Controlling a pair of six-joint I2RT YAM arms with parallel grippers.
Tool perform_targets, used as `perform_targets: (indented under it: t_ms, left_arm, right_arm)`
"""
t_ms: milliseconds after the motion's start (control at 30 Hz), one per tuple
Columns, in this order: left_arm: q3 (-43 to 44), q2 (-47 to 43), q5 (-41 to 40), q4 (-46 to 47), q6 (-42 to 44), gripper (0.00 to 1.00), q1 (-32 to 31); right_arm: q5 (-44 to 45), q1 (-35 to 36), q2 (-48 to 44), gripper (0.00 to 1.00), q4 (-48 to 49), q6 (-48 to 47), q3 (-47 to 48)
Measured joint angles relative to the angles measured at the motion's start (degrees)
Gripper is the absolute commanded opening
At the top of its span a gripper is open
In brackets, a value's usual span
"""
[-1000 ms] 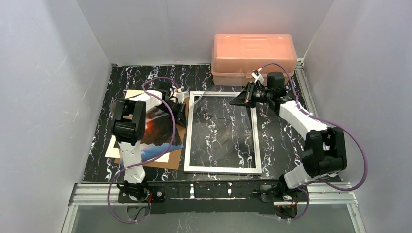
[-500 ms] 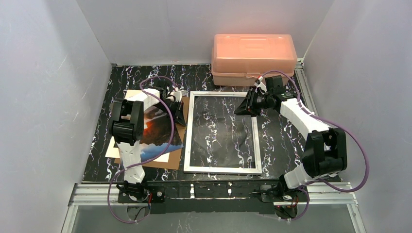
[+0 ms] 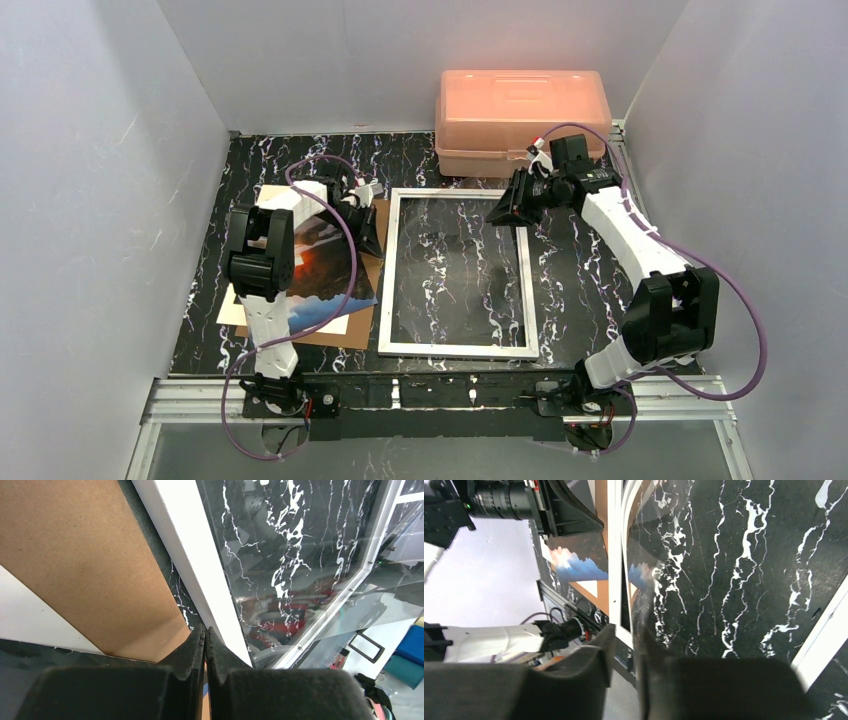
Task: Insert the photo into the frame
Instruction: Adjust the photo frame item on the photo frame.
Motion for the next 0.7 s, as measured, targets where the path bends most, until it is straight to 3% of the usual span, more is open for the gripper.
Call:
perform_targets:
  t_ms: [100, 300, 700]
  left_arm:
    - [0.8, 0.0, 0.7, -0.1, -1.1, 0.0, 0.2]
    - [1.1, 0.0, 1.4, 0.2, -2.1, 0.0, 0.3]
    - [-2.0, -2.5, 3.9, 4.5, -4.2, 0.0, 0.3]
  right_arm:
    - [0.9, 0.5, 0.0, 0.01, -1.8, -0.5, 2.1]
    - [5.5, 4.7, 1.9, 0.01, -6.1, -0.6, 7.9]
    - [12.3, 15.4, 15.2, 0.01, -20.1, -2.2, 40.6]
